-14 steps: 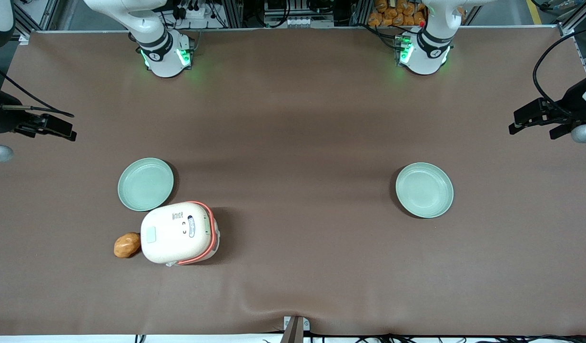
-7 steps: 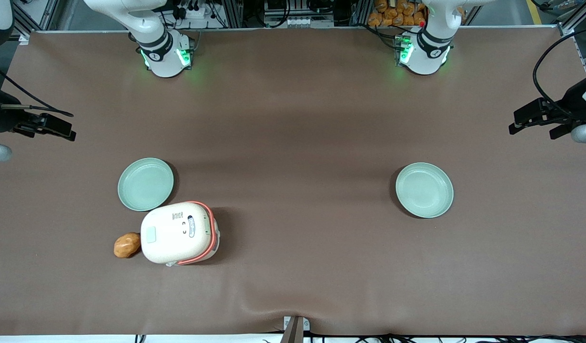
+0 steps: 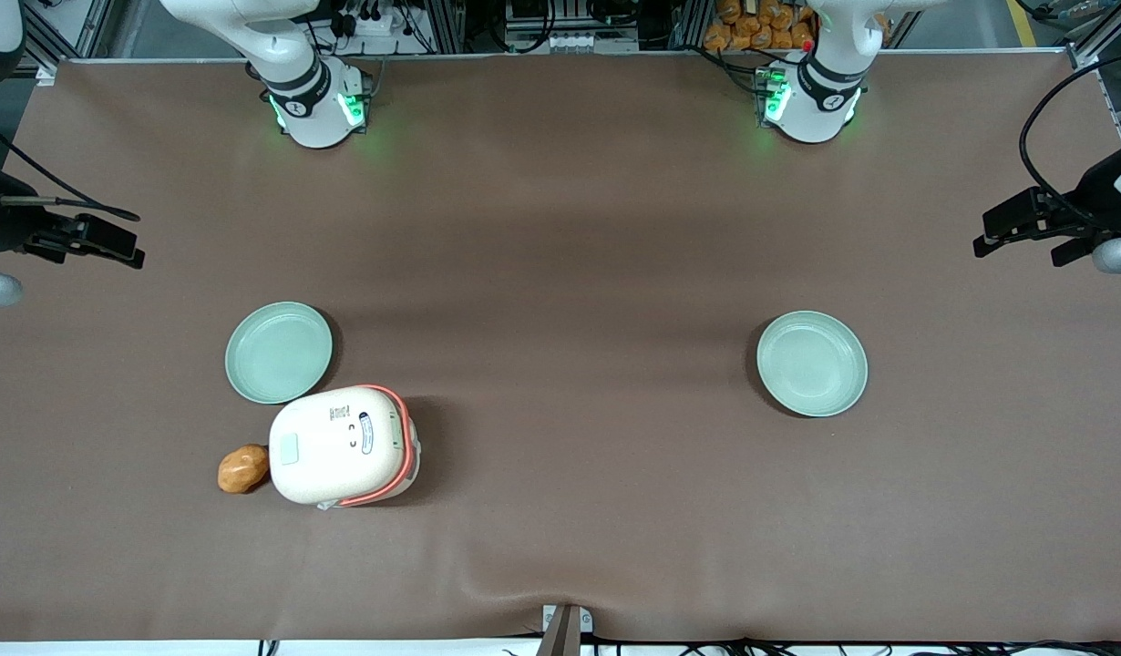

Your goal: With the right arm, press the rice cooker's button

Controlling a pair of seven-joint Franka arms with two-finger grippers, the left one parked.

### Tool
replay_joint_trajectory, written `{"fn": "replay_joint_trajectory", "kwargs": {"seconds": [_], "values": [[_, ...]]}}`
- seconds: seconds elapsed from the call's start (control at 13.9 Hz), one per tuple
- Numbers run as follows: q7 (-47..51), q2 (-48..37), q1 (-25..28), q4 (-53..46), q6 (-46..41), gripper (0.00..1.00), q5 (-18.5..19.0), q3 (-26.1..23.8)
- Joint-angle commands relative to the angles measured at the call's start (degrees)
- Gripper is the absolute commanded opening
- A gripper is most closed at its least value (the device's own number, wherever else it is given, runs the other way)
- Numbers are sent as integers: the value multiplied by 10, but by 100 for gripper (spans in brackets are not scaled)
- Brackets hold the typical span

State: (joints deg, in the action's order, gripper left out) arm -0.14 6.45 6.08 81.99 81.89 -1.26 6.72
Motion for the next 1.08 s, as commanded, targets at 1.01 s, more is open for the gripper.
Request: {"fn": "replay_joint_trajectory", "kwargs": {"seconds": [1.01], "values": [[-138, 41, 32, -2, 149, 93, 47, 0]]}}
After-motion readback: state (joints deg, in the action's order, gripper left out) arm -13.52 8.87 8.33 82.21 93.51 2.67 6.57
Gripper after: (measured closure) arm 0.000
